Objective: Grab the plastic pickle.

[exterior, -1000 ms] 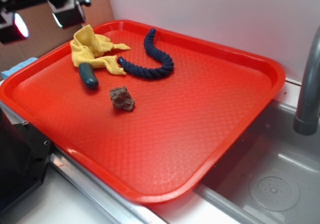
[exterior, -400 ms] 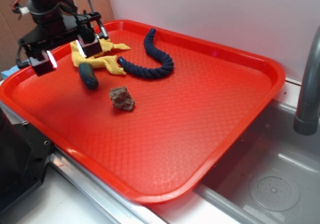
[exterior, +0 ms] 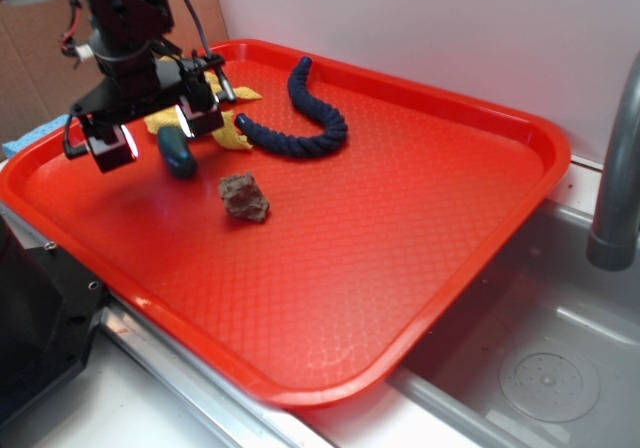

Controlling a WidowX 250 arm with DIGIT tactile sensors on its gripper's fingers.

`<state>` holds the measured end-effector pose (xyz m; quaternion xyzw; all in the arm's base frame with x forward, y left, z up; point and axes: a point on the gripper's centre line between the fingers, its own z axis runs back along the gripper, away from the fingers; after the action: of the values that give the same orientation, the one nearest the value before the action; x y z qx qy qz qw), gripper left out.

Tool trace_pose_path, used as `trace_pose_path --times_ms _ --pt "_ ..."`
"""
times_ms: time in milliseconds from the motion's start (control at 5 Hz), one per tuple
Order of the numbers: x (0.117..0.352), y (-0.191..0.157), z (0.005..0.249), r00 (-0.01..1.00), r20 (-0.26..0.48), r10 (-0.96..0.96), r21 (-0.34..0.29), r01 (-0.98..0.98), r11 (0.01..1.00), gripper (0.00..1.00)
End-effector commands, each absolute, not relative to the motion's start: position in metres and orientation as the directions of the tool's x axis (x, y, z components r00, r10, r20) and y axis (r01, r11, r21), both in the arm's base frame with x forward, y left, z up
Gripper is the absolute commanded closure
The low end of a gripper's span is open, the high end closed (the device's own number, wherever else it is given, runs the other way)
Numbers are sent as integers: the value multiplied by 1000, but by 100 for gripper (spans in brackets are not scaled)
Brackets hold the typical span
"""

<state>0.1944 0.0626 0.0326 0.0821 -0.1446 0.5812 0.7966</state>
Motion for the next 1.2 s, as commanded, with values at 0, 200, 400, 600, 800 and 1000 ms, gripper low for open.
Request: trace_pose_path --times_ms 0,200,400,600,800,1000 --pt "205 71 31 247 321 914 -73 -956 284 100" --pt "205 69 32 252 322 913 -75 -954 290 100" --pt "206 65 34 270 335 903 -66 -949 309 100" --pt "209 54 49 426 330 842 -9 -891 454 100" --pt "210 40 78 624 265 735 27 -767 641 100" --pt "207 16 113 784 203 586 2 -599 801 100"
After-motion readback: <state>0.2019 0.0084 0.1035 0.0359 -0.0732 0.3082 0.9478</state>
